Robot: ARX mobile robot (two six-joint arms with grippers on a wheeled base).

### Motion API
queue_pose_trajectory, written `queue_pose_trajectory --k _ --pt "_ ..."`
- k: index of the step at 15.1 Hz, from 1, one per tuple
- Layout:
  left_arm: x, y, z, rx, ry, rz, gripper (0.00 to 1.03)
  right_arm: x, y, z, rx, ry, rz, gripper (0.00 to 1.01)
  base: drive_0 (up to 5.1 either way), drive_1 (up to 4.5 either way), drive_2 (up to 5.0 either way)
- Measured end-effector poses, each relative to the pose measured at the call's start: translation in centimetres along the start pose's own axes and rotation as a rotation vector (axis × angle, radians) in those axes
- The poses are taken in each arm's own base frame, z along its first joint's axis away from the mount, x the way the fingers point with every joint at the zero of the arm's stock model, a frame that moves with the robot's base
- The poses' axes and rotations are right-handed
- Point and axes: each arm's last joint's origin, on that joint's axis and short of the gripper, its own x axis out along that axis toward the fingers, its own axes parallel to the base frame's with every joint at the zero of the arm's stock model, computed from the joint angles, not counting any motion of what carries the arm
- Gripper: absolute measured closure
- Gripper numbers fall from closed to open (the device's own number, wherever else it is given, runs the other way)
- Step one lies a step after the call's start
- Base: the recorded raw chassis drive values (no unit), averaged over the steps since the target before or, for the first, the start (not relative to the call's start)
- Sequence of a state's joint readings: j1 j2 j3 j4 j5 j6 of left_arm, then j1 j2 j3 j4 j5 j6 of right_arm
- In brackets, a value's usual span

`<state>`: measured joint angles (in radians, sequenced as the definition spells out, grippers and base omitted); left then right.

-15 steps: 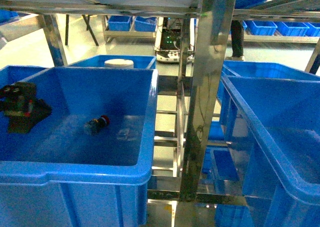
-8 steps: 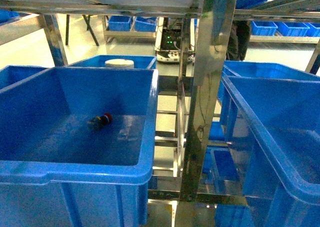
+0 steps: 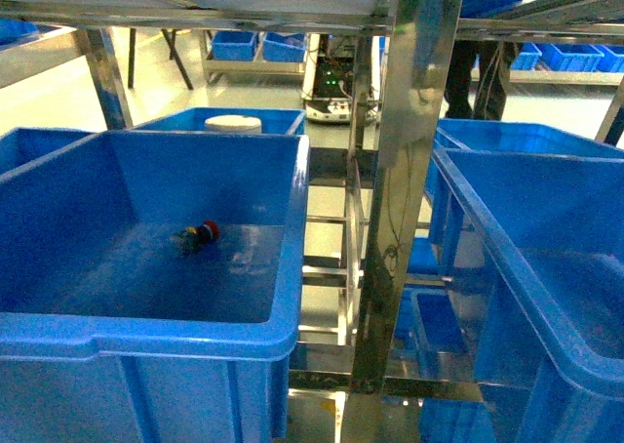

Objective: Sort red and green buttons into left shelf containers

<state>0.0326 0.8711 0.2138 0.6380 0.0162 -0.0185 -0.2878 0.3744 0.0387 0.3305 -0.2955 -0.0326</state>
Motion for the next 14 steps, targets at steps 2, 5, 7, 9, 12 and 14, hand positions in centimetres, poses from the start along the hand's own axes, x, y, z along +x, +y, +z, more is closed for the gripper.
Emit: queue_pose_trajectory --k 2,5,7,9,12,14 --pt "-1.2 -0.6 -0.4 0.002 -0.024 -0.028 0.77 -0.2 0.8 -0.6 0.013 -0.003 -0.001 0.78 0.0 0.0 0.0" --pt "-2.6 -0.5 -1.7 0.003 -0.01 -0.016 1.01 -0.7 1.5 -0.5 0.015 -0.018 -0.003 0.99 0.0 0.0 0.0" --pt "-3.4 -0.4 -2.1 0.004 -0.013 -0.016 1.01 -0.9 2.6 -0.4 0.018 -0.02 0.001 0.99 0.0 0.0 0.0" --pt "-4.1 -0.4 -2.6 0.004 -0.008 -0.016 1.01 -1.4 2.7 -0.8 0.02 0.014 -0.003 0.99 0.0 0.0 0.0" --pt "-4.9 -0.4 -3.3 0.005 -0.022 -0.019 1.01 -2.1 2.7 -0.8 0.02 -0.005 -0.007 0.99 0.0 0.0 0.0" --pt "-5.4 -0.4 -3.2 0.005 -0.026 -0.015 1.01 -2.1 2.7 -0.8 0.02 -0.008 -0.007 0.99 0.0 0.0 0.0"
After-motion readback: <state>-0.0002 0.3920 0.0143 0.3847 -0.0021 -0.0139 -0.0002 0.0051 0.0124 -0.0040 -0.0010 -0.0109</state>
